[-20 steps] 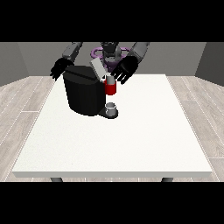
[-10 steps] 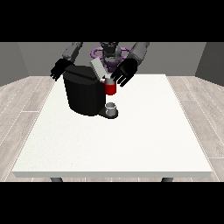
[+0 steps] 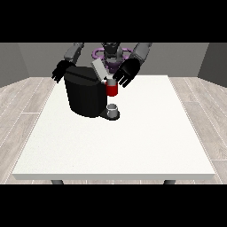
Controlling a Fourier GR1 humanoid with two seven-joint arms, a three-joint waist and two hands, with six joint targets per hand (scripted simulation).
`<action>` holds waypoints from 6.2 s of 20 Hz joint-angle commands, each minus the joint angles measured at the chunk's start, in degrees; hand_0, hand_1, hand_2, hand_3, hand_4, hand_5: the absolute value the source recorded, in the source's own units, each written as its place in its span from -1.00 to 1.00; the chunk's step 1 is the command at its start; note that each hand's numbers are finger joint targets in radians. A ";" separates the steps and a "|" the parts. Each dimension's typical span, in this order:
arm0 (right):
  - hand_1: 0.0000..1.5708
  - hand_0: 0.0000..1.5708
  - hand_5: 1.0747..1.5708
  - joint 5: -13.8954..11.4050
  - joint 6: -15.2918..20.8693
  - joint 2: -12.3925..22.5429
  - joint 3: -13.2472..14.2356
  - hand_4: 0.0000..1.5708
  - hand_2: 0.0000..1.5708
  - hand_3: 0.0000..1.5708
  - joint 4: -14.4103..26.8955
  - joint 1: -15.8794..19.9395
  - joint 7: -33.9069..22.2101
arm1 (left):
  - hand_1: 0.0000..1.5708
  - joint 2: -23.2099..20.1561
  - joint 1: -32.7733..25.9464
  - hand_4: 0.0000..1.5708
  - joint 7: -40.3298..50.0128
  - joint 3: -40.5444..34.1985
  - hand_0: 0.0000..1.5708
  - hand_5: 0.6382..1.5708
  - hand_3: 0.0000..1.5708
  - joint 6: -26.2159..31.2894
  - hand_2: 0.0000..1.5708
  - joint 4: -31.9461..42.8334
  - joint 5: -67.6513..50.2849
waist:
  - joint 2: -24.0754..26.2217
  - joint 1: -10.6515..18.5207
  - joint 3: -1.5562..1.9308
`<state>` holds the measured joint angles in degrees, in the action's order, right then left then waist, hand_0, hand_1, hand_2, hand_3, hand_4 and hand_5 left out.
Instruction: Insert the coffee pod into the coffee machine and close the lid
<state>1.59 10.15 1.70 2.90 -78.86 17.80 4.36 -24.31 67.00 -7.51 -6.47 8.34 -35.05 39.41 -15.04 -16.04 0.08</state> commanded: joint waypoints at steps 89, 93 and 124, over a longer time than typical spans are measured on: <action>-1.00 -1.00 1.00 1.72 -16.73 11.21 4.45 -1.00 -1.00 -1.00 15.06 11.61 0.68 | -1.00 23.67 -52.14 -1.00 2.72 -2.28 -1.00 1.00 -1.00 4.40 -1.00 -43.00 -37.24 | 13.10 24.11 -0.06; -1.00 -1.00 1.00 -0.28 -15.03 8.06 1.21 -1.00 -1.00 -1.00 13.15 14.61 -3.80 | -1.00 19.87 -52.00 -1.00 1.70 -5.52 -1.00 1.00 -1.00 4.00 -1.00 -41.00 -39.29 | 13.73 21.59 -0.08; -1.00 -1.00 1.00 -9.02 -11.87 3.13 -3.56 -0.84 -1.00 -1.00 20.17 26.05 -3.04 | -1.00 16.48 -51.65 -0.85 3.76 -4.29 -1.00 1.00 -1.00 4.19 -1.00 -40.32 -42.80 | 12.26 22.99 -0.09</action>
<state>-5.40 -2.83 6.50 1.12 -58.51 43.36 1.99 -6.73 15.15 -4.84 -10.27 10.99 -76.34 -1.87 -3.64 7.20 -0.02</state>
